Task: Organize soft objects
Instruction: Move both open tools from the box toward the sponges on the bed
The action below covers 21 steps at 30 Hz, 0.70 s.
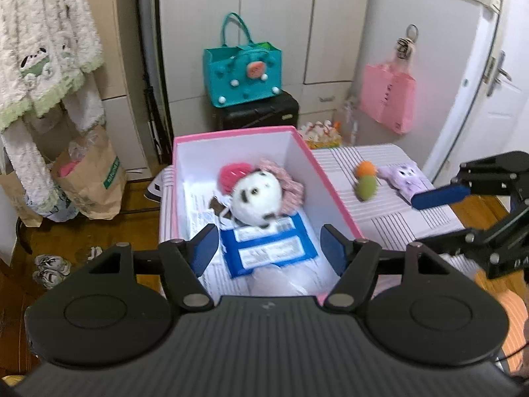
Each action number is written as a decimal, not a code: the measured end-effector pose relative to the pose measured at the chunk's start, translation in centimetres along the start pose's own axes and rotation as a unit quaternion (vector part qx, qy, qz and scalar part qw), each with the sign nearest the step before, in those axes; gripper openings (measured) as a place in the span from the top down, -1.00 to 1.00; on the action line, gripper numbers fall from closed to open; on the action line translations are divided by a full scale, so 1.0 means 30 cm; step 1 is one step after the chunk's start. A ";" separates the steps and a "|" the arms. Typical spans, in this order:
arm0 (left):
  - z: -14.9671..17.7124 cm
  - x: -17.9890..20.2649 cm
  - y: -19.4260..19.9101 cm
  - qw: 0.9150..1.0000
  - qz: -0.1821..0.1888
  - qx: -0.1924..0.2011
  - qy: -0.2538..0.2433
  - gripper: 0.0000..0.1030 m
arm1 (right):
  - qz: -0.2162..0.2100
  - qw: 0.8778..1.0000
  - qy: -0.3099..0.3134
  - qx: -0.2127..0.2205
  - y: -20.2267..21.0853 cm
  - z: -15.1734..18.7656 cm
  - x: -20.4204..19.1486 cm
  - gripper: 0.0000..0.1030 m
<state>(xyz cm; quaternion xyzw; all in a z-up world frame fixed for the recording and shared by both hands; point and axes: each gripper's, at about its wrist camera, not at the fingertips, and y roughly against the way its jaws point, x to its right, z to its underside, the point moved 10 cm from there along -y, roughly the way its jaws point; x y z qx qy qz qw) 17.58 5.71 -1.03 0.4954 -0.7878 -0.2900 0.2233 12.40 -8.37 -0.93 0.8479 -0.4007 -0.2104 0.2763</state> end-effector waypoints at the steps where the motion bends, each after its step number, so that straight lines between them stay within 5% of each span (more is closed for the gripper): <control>1: 0.008 0.013 0.011 1.000 0.002 -0.003 -0.003 -0.31 | 0.003 1.000 0.000 0.003 0.020 0.013 0.000 -0.14; 13: 0.153 0.186 0.054 0.996 0.031 -0.058 -0.063 -0.35 | 0.041 0.999 0.004 0.005 0.171 0.189 -0.004 -0.21; 21: 0.209 0.247 0.056 0.996 0.044 -0.049 -0.056 -0.35 | 0.055 0.998 0.000 -0.008 0.220 0.314 0.007 -0.21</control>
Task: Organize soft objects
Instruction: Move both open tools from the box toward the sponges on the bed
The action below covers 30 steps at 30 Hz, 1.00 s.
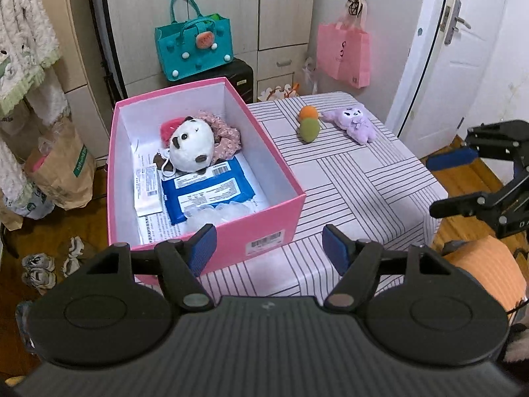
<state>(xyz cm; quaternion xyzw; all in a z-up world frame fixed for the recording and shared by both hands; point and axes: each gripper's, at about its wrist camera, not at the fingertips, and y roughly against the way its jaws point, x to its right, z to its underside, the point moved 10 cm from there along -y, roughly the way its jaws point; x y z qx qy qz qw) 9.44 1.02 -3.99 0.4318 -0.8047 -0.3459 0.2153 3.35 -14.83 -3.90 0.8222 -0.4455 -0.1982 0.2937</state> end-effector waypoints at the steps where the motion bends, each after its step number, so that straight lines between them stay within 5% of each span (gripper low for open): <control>1: 0.006 0.006 -0.001 1.000 0.000 0.003 0.001 -0.35 | 0.001 1.000 -0.001 -0.001 0.004 0.012 0.004 -0.21; 16: -0.039 0.200 -0.134 0.998 0.004 0.046 -0.035 -0.35 | 0.024 0.999 -0.010 0.019 -0.018 0.167 0.117 -0.31; 30: -0.157 0.341 -0.356 0.996 0.015 0.083 -0.039 -0.32 | 0.072 0.993 -0.047 0.086 -0.097 0.187 0.415 -0.37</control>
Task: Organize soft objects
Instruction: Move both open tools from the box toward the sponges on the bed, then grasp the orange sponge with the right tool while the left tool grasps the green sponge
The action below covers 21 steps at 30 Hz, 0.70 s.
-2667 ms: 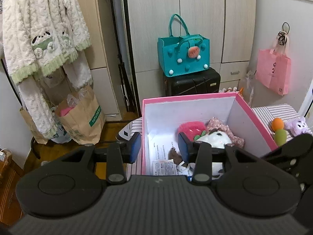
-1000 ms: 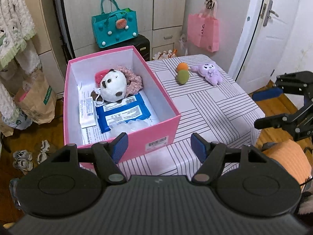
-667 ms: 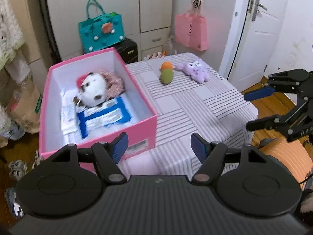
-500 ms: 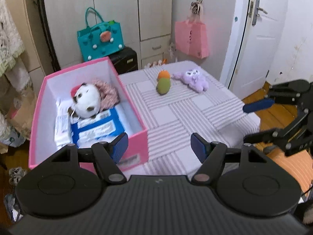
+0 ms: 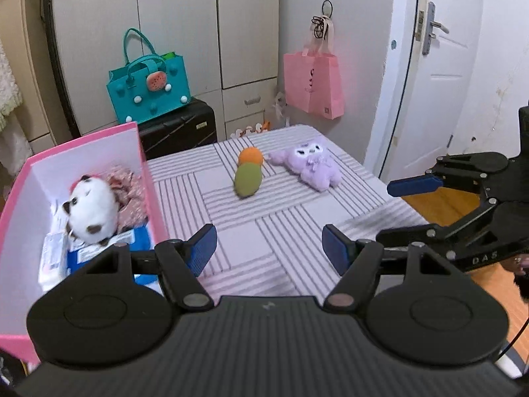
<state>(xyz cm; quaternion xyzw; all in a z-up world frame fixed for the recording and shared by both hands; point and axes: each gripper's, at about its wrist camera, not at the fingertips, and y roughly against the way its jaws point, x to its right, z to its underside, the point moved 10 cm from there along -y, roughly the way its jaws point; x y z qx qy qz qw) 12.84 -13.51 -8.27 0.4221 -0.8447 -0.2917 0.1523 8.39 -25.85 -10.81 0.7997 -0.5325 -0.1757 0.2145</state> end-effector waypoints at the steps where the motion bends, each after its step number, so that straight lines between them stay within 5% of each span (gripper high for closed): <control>1: -0.008 0.003 -0.018 1.000 -0.002 0.003 0.001 -0.32 | 0.005 1.000 -0.006 0.006 -0.008 -0.003 0.022 -0.37; 7: -0.043 0.013 -0.154 1.000 -0.016 0.010 0.006 -0.29 | 0.013 0.999 -0.044 0.014 -0.093 -0.038 0.159 -0.37; 21: -0.083 0.008 -0.444 0.998 -0.047 0.001 0.044 -0.23 | -0.052 0.989 -0.139 -0.015 -0.363 -0.163 0.342 -0.31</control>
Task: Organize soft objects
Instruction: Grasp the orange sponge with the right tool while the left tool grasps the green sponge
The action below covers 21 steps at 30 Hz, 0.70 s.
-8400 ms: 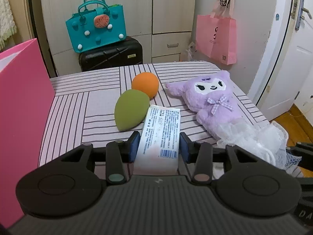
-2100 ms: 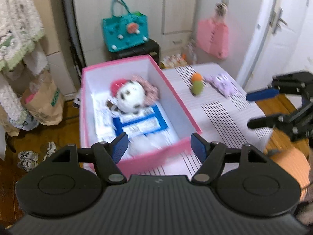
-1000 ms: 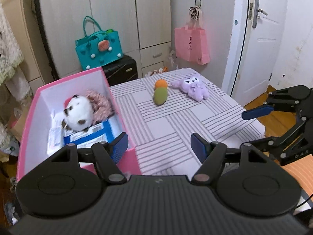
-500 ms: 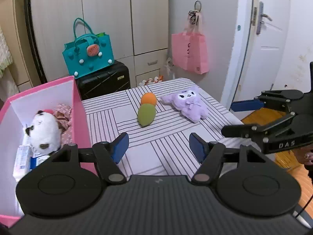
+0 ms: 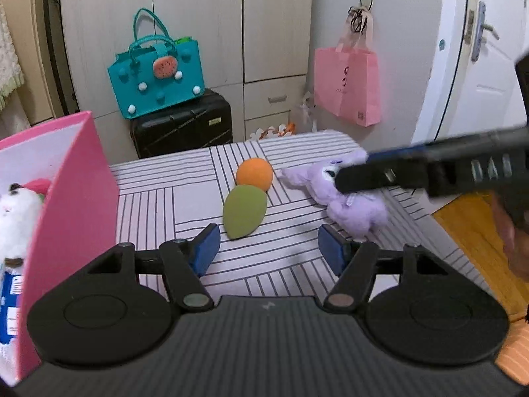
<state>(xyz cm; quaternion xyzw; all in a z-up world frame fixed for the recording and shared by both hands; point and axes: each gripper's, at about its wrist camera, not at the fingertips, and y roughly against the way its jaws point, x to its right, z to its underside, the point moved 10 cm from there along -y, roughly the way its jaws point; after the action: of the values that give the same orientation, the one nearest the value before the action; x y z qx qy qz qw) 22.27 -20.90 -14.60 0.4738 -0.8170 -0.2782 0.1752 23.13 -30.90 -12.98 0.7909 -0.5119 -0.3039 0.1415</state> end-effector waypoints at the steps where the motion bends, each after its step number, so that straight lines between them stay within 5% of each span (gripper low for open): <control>1: 0.003 -0.003 -0.018 1.000 -0.003 -0.004 -0.001 -0.21 | -0.002 1.000 -0.001 -0.002 -0.023 -0.009 0.006 -0.30; 10: -0.010 -0.085 -0.155 0.997 -0.079 -0.009 0.014 -0.05 | -0.018 0.999 -0.008 -0.046 -0.238 -0.065 0.036 -0.25; 21: -0.018 -0.059 -0.222 0.998 -0.061 -0.021 0.023 -0.04 | -0.040 0.992 -0.071 -0.093 -0.372 -0.060 0.097 -0.22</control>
<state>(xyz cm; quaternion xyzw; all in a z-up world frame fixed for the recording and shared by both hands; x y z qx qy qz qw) 27.95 -22.17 -18.35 0.5255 -0.7760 -0.2945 0.1867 33.19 -28.80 -18.52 0.7707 -0.4584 -0.4106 0.1654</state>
